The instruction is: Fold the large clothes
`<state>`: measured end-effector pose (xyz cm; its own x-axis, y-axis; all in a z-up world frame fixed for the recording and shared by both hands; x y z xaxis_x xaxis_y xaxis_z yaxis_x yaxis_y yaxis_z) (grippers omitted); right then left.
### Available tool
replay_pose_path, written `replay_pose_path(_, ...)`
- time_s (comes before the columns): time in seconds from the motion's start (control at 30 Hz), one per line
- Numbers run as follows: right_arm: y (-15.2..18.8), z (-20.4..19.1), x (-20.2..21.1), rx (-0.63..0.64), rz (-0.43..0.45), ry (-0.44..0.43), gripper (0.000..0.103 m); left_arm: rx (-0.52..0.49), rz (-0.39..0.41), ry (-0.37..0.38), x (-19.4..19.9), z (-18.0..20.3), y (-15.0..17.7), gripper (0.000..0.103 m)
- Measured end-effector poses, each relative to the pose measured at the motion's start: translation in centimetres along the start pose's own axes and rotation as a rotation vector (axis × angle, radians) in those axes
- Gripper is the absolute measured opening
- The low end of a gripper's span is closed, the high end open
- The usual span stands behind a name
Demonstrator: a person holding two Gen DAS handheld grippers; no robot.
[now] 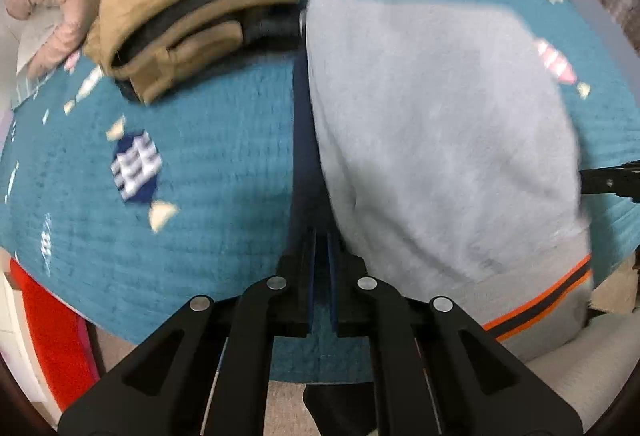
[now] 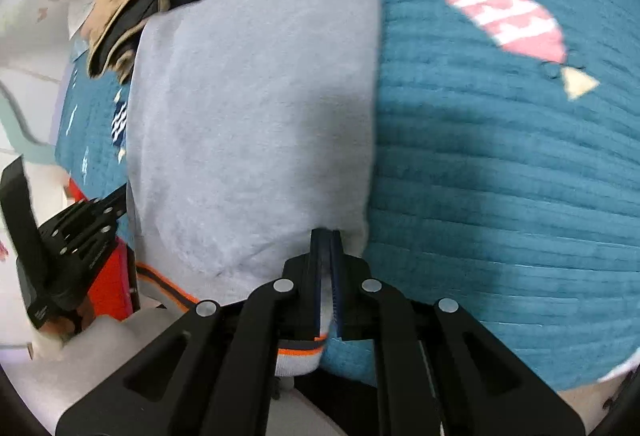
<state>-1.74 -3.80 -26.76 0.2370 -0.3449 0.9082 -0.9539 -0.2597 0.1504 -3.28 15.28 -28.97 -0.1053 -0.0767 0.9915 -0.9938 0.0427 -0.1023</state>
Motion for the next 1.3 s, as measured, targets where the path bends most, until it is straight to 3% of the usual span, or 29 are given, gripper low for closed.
replay_pose_path(0.13, -3.6, 0.0, 3.2, -0.026, 0.126, 0.027, 0.006, 0.007, 0.089, 0.028, 1.9, -0.4, -3.2, 0.008)
replay_pose_path(0.2, -5.5, 0.0, 3.1, -0.032, 0.142, -0.008, 0.006, 0.012, 0.055, 0.051, 0.2, -0.3, -4.8, 0.008)
replay_pose_path(0.3, -7.7, 0.2, -0.5, -0.051, 0.097, 0.004, 0.008, 0.021, -0.028, 0.107, -4.1, -0.2, -5.8, 0.008)
replay_pose_path(0.43, -7.6, 0.7, 0.8, -0.053, 0.107, 0.017, 0.009, -0.048, 0.005, 0.007, -3.1, 0.7, -5.9, 0.008)
replay_pose_path(0.57, -7.9, 1.5, 4.7, -0.079, 0.177, -0.027, 0.011, -0.057, 0.09, 0.015, -0.1, 0.5, -7.3, 0.009)
replay_pose_path(0.7, -10.8, 0.7, 5.6, -0.078, 0.235, -0.028, 0.012, -0.015, 0.166, 0.058, 1.1, 0.7, -11.1, 0.01)
replay_pose_path(0.83, -12.8, 1.1, 1.4, -0.096, 0.196, 0.031, 0.013, 0.047, 0.082, 0.122, -2.9, 1.0, -13.7, 0.014)
replay_pose_path(0.97, -12.2, -0.8, 2.9, -0.077, 0.253, 0.082, 0.016, 0.013, 0.111, 0.058, -1.9, 2.1, -13.6, 0.014)
replay_pose_path(1.07, -11.4, -3.9, 3.8, 0.035, 0.26, -0.049, 0.016, 0.015, 0.171, 0.145, 0.4, 2.5, -13.7, 0.015)
replay_pose_path(1.13, -11.7, -4.8, 1.7, 0.063, 0.171, -0.118, 0.016, 0.006, 0.184, 0.243, 1.0, 3.2, -13.8, 0.018)
replay_pose_path(1.17, -11.7, -4.5, 0.9, 0.055, 0.168, -0.117, 0.016, 0.004, 0.159, 0.279, 0.2, 3.6, -14.1, 0.022)
replay_pose_path(1.23, -11.6, -2.9, 0.4, 0.05, 0.182, -0.126, 0.007, 0.03, 0.102, 0.276, -2.3, 3.4, -14.2, 0.024)
replay_pose_path(1.27, -11.2, -2.2, 0.7, 0.033, 0.182, -0.12, 0.0, 0.043, 0.11, 0.312, -3.0, 3.1, -14.0, 0.026)
replay_pose_path(1.3, -10.9, -1.1, 1.1, 0.007, 0.186, -0.116, 0.0, 0.056, 0.134, 0.352, -2.9, 2.5, -13.7, 0.027)
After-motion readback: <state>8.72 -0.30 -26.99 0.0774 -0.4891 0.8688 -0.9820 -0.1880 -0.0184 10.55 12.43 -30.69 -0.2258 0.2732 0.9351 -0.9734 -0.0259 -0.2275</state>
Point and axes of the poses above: each gripper's, at about its wrist camera, not at the fingertips, and x roughly against the way its jaws point, z to its right, y to its underside, the point moved 6 cm from there along -x, roughly the way its jaws point, and after that the axes turned 13 degrees about -z, right-handed, at the moved point
